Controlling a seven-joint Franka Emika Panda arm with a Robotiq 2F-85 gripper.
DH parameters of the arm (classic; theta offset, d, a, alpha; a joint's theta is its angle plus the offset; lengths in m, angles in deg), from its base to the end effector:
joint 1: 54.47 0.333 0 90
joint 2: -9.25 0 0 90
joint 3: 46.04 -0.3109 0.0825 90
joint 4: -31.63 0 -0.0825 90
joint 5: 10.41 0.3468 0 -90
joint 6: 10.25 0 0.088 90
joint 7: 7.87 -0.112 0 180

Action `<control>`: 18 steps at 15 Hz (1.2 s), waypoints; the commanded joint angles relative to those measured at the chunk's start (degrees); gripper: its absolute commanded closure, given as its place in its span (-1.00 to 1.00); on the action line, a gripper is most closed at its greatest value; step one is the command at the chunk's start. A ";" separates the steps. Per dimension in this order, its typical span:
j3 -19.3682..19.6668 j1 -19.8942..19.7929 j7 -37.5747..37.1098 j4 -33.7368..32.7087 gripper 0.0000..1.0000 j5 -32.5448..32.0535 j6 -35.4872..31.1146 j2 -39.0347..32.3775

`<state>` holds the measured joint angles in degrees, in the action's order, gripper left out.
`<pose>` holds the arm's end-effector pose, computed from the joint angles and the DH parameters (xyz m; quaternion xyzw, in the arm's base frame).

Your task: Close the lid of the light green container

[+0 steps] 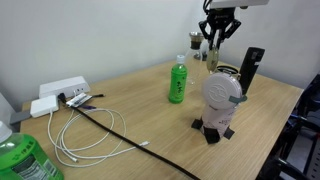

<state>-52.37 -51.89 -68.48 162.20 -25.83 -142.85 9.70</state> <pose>0.4867 0.0702 0.3767 0.9302 -0.3522 0.0752 0.0709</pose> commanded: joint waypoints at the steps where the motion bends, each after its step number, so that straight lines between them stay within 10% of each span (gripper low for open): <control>1: 1.05 0.27 0.75 1.86 0.58 0.57 -0.35 1.39; 18: 2.22 -0.58 4.02 7.37 0.61 3.02 0.25 5.31</control>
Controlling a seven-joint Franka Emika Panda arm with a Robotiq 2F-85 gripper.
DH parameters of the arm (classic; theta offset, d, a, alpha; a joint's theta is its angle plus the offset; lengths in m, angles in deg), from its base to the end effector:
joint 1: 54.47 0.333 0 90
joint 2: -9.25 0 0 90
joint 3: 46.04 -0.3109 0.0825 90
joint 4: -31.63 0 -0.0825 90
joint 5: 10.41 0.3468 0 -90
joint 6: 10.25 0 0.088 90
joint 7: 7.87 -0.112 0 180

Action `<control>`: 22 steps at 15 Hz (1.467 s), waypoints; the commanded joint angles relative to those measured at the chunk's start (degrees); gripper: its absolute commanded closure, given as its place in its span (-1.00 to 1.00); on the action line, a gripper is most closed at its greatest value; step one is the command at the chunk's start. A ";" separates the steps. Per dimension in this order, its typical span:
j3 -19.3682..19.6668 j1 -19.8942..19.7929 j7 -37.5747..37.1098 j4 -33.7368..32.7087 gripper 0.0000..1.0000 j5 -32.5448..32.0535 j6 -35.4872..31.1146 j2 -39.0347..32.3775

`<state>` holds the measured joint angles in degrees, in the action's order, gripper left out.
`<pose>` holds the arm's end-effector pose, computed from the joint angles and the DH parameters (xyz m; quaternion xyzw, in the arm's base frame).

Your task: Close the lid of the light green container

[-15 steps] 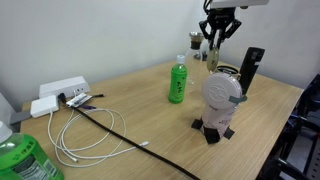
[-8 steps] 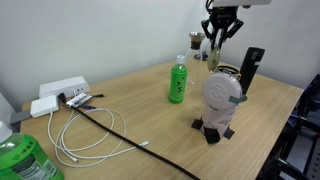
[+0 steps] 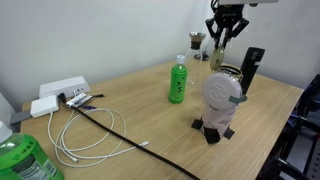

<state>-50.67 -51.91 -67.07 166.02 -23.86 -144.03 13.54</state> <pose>0.4696 0.0548 0.3831 0.9262 -0.3648 0.0757 0.0581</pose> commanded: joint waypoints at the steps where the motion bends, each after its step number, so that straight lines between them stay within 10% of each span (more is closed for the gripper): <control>1: 0.51 -0.61 2.72 3.94 0.59 1.07 1.48 1.74; 22: 0.24 -0.79 5.71 4.98 0.51 1.55 3.07 0.72</control>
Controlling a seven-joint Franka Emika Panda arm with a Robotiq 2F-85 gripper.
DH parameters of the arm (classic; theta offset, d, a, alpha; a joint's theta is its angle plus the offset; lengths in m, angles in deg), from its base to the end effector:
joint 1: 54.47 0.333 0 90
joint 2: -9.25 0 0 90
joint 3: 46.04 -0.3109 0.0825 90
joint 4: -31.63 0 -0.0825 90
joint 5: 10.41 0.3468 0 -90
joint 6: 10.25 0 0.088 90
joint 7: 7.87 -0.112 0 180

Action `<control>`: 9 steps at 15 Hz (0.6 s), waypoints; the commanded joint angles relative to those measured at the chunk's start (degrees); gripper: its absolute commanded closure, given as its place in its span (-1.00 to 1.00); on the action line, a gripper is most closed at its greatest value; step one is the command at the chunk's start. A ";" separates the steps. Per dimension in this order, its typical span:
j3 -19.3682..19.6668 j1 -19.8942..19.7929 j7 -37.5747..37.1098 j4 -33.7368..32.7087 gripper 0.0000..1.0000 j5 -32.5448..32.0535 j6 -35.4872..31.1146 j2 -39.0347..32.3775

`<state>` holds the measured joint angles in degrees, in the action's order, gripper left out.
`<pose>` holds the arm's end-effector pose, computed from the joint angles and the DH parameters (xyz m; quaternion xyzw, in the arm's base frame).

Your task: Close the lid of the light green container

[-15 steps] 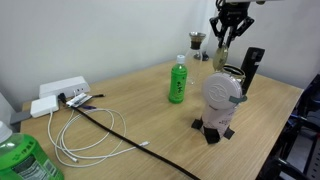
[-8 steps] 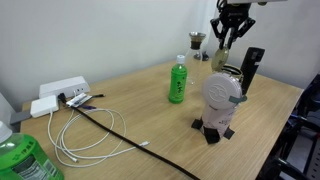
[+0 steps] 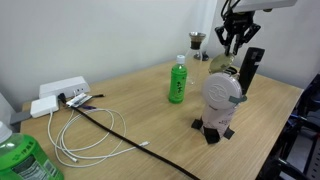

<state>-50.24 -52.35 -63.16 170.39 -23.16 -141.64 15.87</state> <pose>0.4435 0.0435 0.3671 0.9347 -0.3447 0.0386 0.0783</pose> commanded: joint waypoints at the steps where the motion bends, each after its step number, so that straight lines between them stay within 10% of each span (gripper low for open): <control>1: -0.19 -0.38 1.85 0.67 0.51 0.83 0.73 -1.58; 9: 0.39 -1.11 0.79 1.58 0.48 -0.20 1.35 -1.23</control>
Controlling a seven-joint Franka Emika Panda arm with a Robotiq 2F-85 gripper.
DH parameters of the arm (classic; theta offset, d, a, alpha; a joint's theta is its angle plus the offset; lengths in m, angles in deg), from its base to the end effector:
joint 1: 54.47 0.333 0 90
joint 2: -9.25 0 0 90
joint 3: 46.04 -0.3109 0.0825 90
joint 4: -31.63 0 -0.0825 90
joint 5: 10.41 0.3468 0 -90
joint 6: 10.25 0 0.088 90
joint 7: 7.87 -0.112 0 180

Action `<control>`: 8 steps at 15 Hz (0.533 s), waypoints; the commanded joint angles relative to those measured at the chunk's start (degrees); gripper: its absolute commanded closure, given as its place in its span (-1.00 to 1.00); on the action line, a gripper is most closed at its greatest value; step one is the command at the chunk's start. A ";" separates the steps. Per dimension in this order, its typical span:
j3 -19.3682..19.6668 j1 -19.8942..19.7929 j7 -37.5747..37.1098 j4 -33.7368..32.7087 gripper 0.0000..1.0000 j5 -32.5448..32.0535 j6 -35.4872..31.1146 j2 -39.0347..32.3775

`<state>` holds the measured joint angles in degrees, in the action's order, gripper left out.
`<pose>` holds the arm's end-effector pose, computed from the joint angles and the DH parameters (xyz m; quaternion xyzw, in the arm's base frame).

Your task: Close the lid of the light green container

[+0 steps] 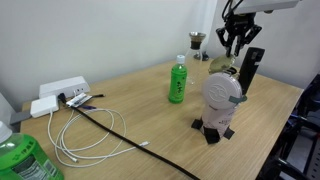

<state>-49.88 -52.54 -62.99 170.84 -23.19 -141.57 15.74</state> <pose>0.4416 0.0389 0.3629 0.9337 -0.3472 0.0330 0.0809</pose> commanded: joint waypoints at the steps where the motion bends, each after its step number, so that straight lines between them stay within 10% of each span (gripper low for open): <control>1: 0.20 -1.07 0.52 1.29 0.47 -0.28 1.36 -1.07; 8: 1.37 -1.81 0.17 3.86 0.46 -0.88 3.13 -2.50</control>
<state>-48.62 -53.75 -63.04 174.17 -23.55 -139.83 13.85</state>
